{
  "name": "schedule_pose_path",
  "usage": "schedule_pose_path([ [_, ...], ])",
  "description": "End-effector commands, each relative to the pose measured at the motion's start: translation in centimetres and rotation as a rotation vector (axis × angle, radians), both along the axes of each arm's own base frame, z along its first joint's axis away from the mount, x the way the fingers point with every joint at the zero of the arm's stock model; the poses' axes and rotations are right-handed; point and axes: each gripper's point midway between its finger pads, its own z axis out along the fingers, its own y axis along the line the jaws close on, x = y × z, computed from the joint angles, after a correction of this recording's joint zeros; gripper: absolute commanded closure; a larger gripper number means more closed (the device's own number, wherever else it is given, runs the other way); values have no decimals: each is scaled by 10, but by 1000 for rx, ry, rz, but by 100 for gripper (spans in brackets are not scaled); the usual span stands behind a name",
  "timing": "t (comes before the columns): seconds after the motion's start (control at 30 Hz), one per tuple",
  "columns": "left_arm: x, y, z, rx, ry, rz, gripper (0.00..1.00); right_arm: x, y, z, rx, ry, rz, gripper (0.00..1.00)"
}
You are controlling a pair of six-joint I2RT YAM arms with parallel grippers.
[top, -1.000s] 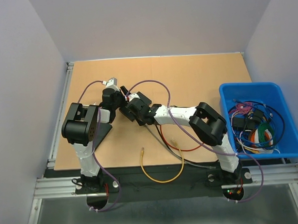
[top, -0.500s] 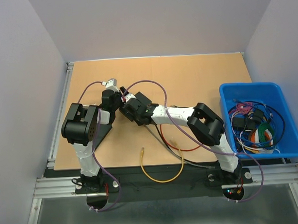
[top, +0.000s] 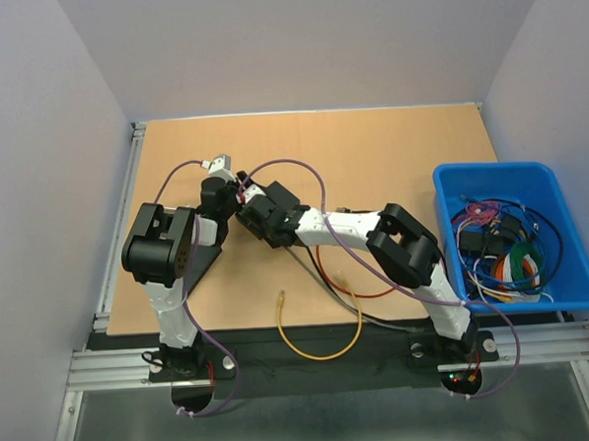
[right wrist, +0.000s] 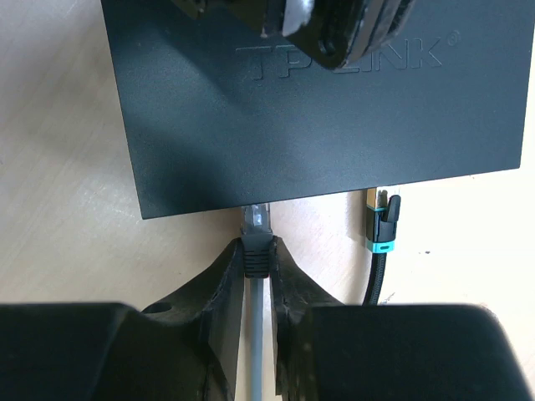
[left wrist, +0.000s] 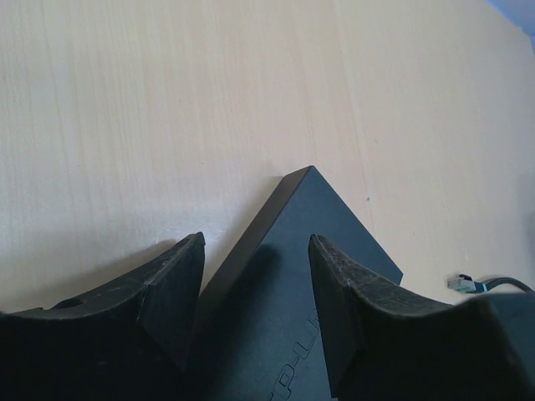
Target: Insert the plug into the switch port
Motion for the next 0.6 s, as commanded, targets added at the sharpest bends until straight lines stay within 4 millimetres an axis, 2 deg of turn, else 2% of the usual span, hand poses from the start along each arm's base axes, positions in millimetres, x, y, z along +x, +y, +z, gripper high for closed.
schedule_pose_path([
  [0.0,-24,-13,-15,-8,71,-78,39,20,34,25,112,-95,4,100],
  [0.37,-33,-18,-17,-24,85,-105,43,33,25,42,130,-183,-64,99],
  [0.57,-39,-20,-17,-37,99,-120,45,46,6,49,158,-215,-128,100],
])
